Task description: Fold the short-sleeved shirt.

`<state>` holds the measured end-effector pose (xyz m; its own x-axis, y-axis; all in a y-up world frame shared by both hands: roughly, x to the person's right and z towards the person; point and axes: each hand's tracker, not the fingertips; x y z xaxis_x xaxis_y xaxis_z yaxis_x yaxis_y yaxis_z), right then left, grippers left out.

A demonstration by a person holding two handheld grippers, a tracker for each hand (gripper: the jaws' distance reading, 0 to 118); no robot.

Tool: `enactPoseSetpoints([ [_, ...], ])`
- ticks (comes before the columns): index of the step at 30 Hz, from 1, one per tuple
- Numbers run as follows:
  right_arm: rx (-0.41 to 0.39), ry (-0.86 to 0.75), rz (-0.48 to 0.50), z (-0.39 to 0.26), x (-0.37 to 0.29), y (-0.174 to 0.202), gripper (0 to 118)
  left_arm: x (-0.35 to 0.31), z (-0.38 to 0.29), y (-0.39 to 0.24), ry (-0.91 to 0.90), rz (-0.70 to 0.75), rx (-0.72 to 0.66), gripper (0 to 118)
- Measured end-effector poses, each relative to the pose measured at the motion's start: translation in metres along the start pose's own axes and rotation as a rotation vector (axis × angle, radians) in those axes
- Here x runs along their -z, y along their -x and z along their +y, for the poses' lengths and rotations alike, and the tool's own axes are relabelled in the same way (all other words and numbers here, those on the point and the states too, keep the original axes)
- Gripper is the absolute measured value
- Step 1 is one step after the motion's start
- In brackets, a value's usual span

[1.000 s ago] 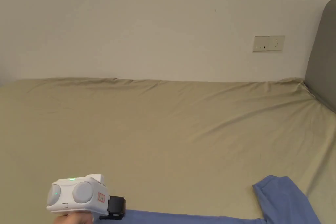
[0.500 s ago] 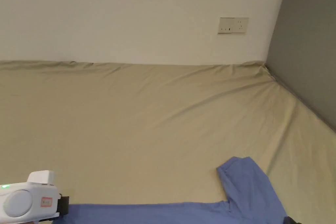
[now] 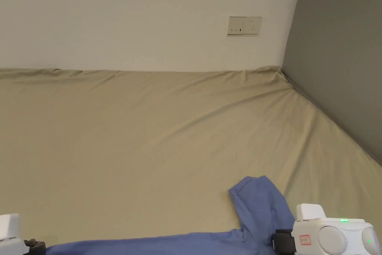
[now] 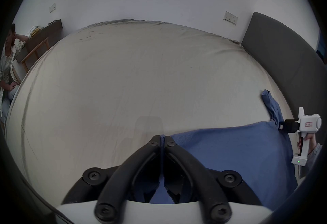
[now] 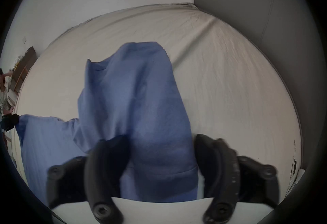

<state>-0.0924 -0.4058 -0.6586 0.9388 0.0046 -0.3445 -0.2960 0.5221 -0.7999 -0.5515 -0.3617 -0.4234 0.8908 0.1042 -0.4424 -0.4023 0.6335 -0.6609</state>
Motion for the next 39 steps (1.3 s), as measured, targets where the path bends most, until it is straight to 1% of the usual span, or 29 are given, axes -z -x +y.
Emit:
enactPoseSetpoints([
  [1,-0.024,-0.027,-0.003,-0.001,-0.004,0.000,9,0.001,0.000,0.000,-0.004,-0.001,-0.003,1],
  [2,-0.035,-0.043,-0.003,-0.003,-0.006,0.000,9,-0.001,-0.001,0.000,-0.014,-0.004,-0.013,1],
  [3,-0.017,-0.059,0.076,-0.005,-0.007,-0.002,9,-0.003,-0.002,-0.001,-0.019,-0.010,-0.022,1],
  [4,0.007,-0.058,0.050,-0.007,-0.011,0.001,9,-0.007,-0.003,-0.002,-0.023,-0.013,-0.031,1],
  [5,0.001,-0.070,0.039,-0.010,-0.014,0.003,9,-0.013,-0.004,-0.001,-0.033,-0.017,-0.043,1],
  [7,0.009,-0.180,0.028,-0.017,-0.027,0.006,9,-0.026,-0.007,-0.004,-0.055,-0.020,-0.035,1],
  [9,0.047,-0.294,0.066,-0.027,-0.052,0.004,9,-0.046,-0.014,-0.003,-0.107,-0.006,-0.018,1],
  [10,0.048,-0.359,0.079,-0.035,-0.068,0.005,9,-0.058,-0.017,-0.002,-0.148,-0.007,-0.024,1],
  [12,0.010,-0.472,0.082,-0.053,-0.104,0.008,9,-0.087,-0.028,-0.003,-0.216,-0.006,-0.026,1],
  [14,-0.026,-0.567,0.057,-0.074,-0.141,0.012,9,-0.122,-0.044,-0.007,-0.308,0.009,-0.034,1],
  [16,-0.020,-0.648,0.072,-0.099,-0.176,0.012,9,-0.151,-0.062,-0.011,-0.405,0.052,-0.044,1],
  [19,-0.010,-0.766,0.037,-0.137,-0.229,0.015,9,-0.195,-0.094,-0.018,-0.537,0.095,-0.067,1],
  [22,0.017,-0.867,0.022,-0.173,-0.277,0.018,9,-0.238,-0.129,-0.029,-0.660,0.142,-0.053,1],
  [24,0.031,-0.923,-0.006,-0.198,-0.304,0.020,9,-0.262,-0.152,-0.035,-0.712,0.167,-0.038,1],
  [26,0.059,-0.978,-0.004,-0.223,-0.330,0.022,9,-0.286,-0.177,-0.039,-0.771,0.187,-0.060,1],
  [28,0.078,-1.021,-0.010,-0.247,-0.351,0.024,9,-0.308,-0.198,-0.043,-0.817,0.198,-0.073,1],
  [30,0.078,-1.068,-0.052,-0.269,-0.368,0.027,9,-0.334,-0.213,-0.051,-0.869,0.226,-0.076,1],
  [32,0.080,-1.104,-0.068,-0.290,-0.385,0.030,9,-0.356,-0.232,-0.055,-0.936,0.253,-0.078,1],
  [34,0.105,-1.136,-0.077,-0.306,-0.400,0.031,9,-0.372,-0.245,-0.057,-0.983,0.261,-0.080,1],
  [37,0.126,-1.196,-0.087,-0.322,-0.418,0.035,9,-0.391,-0.257,-0.061,-1.013,0.276,-0.063,1],
  [39,0.125,-1.218,-0.098,-0.326,-0.426,0.036,9,-0.400,-0.260,-0.065,-1.020,0.274,-0.054,1],
])
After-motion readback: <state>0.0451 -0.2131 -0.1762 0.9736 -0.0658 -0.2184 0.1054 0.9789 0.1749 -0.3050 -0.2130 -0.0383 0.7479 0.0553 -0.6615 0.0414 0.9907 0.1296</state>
